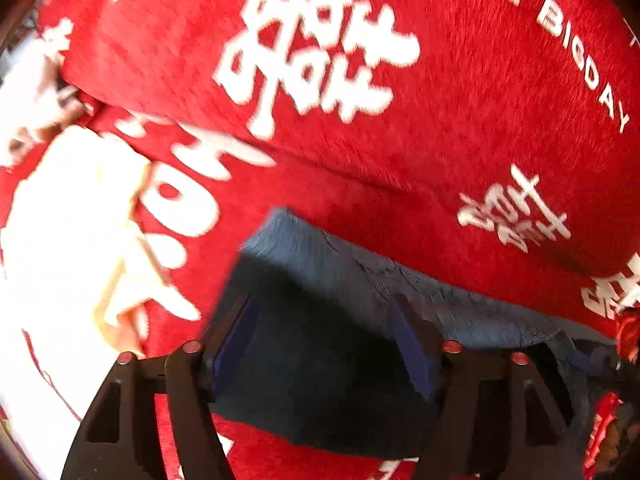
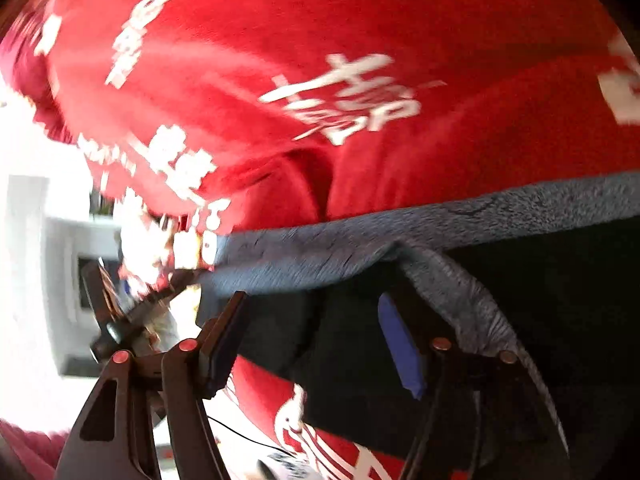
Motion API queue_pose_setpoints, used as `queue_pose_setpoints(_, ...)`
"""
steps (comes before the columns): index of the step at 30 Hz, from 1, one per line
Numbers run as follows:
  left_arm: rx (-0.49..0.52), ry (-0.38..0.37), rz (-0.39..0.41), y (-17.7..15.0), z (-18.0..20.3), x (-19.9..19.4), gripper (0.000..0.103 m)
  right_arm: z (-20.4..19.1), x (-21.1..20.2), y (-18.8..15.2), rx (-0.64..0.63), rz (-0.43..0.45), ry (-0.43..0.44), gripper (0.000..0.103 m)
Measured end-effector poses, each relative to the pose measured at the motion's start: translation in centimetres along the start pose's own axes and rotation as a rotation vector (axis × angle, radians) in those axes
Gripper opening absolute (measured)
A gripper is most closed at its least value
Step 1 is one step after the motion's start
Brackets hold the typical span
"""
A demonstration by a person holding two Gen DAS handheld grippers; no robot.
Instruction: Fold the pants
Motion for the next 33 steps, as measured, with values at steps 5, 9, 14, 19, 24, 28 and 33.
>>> queue_pose_setpoints(5,0.004,0.045,-0.082,-1.0,0.2,3.8,0.070,-0.6,3.7,0.2,-0.105,-0.092,-0.110,0.036)
queue_pose_setpoints(9,0.099,0.203,-0.124,-2.5,1.8,8.4,0.071,1.7,6.0,2.3,-0.118,-0.101,-0.278,0.035)
queue_pose_setpoints(14,0.122,0.230,-0.112,-2.9,2.4,7.9,0.072,3.8,1.8,3.6,0.059,0.022,-0.150,0.035)
queue_pose_setpoints(19,0.176,0.198,-0.148,-4.2,3.6,6.0,0.072,4.7,-4.4,-0.1,0.117,0.124,-0.144,0.055)
queue_pose_setpoints(24,0.298,0.081,-0.156,-7.4,7.6,3.8,0.072,5.9,-8.6,-6.9,0.195,0.169,-0.177,0.055)
queue_pose_setpoints(28,0.410,-0.040,-0.181,-10.8,12.6,2.3,0.072,7.9,-12.3,-14.2,0.315,0.248,-0.209,0.055)
queue_pose_setpoints(33,0.536,-0.210,-0.240,-16.3,20.5,-0.2,0.072,10.9,-15.9,-22.4,0.447,0.335,-0.240,0.055)
Point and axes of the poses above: each gripper's, at about its wrist camera, not at the fingertips, and x roughly the way its jaws point, z to its right, y to its top, the point moved 5 cm from there along x, roughly the way its jaws point, and after that the axes turned 8 degrees about -z, right-handed, at the moved point
